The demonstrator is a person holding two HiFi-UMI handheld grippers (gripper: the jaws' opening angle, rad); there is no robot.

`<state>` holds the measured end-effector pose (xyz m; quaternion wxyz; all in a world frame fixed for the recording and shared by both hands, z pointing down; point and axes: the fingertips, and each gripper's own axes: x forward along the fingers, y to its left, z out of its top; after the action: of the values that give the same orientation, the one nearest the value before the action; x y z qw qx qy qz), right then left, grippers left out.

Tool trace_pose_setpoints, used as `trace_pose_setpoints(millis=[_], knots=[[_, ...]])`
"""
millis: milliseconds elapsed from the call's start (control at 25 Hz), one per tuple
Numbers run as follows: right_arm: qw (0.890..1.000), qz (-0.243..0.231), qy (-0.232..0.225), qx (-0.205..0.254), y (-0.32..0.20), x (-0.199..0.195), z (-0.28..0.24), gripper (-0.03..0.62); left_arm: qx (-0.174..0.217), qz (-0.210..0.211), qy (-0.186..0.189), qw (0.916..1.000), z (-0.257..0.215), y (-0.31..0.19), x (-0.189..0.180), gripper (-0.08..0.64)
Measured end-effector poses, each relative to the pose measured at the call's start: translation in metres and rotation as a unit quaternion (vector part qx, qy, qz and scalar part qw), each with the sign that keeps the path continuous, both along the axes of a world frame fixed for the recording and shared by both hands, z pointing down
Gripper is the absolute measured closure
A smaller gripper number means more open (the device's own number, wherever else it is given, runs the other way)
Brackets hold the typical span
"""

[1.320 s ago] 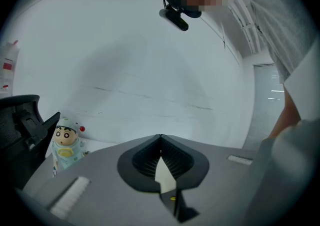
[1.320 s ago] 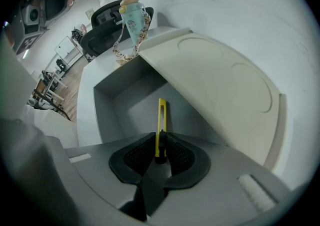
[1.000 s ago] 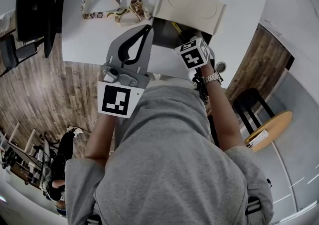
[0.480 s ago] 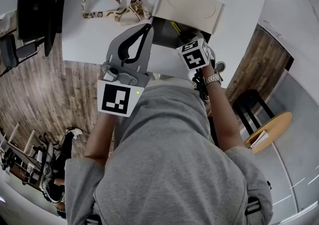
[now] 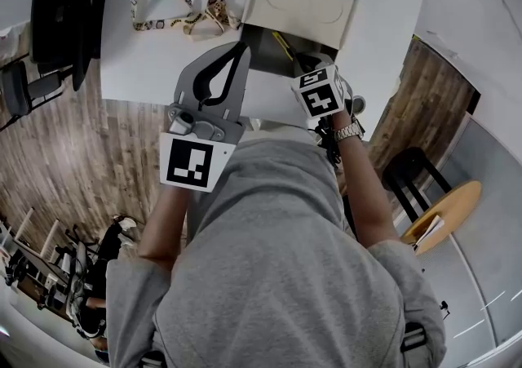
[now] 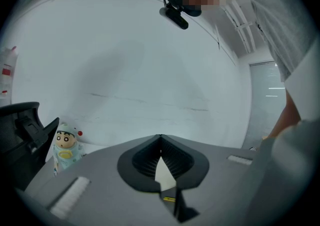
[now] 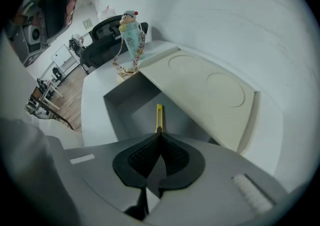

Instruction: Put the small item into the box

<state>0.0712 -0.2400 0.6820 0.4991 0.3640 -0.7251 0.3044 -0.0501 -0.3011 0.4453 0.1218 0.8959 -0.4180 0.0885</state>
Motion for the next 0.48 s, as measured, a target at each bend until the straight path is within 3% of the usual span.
trace_pose_setpoints(millis=[480], knots=[[0.998,0.029,-0.037,0.041,0.022,0.005,-0.044,0.577,0.017,0.001,0.002,0.9999,-0.013,0.038,0.009,0.557]])
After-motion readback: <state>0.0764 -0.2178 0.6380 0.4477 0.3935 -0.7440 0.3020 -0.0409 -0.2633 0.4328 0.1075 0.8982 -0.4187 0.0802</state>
